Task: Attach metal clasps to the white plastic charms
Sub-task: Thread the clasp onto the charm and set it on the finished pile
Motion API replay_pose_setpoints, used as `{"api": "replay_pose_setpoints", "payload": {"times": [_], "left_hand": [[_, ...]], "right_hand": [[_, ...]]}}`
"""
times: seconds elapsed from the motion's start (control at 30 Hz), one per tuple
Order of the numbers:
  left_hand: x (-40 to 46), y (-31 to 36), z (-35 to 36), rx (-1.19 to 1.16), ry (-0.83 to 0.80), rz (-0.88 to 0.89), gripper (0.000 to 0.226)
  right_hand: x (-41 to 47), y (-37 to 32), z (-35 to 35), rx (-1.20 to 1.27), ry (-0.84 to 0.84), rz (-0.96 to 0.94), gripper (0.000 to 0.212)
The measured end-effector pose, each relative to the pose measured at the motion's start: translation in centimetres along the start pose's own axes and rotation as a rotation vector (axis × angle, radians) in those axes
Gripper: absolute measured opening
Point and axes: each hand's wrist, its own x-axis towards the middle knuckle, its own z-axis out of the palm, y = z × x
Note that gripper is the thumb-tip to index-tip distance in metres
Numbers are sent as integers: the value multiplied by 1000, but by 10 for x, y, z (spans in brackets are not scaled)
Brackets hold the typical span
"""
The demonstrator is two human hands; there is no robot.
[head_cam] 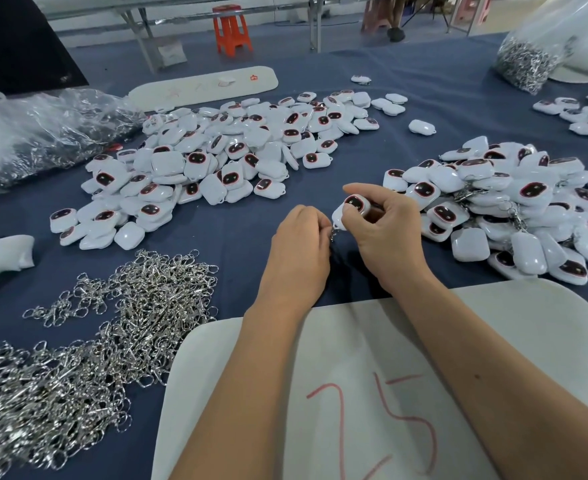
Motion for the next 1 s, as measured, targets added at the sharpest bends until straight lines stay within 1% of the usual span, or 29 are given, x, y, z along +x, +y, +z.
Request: {"api": "replay_pose_setpoints", "payload": {"times": [0.2,0.3,0.37,0.47,0.53,0.63,0.77,0.83,0.93,1.0], "left_hand": [[1,5,5,101,-13,-65,13],[2,5,8,116,20,-88,14],[2,3,8,46,88,-62,13],[3,-2,6,-115,197,46,7],[4,-4,4,-176,218,96,3],[6,-6,4,-221,203,87,12],[7,-7,4,-288,261,49,9],[7,-7,3,-335,283,50,9],[6,-4,1,-420,267,23,15],[6,-4,0,-430,259,11,13]], "right_hand": [[-1,0,-1,22,16,25,24],[-2,-1,-1,58,28,36,21],[-2,-1,-1,114,31,64,17],[-1,-3,-2,256,7,121,14],[0,-3,-3,346,0,145,13],[2,-2,-5,453,-20,202,11],[5,-1,-5,561,-107,263,12],[6,0,-5,594,-128,271,11],[7,3,-6,622,-133,282,11],[7,5,-6,620,-140,284,12]]}}
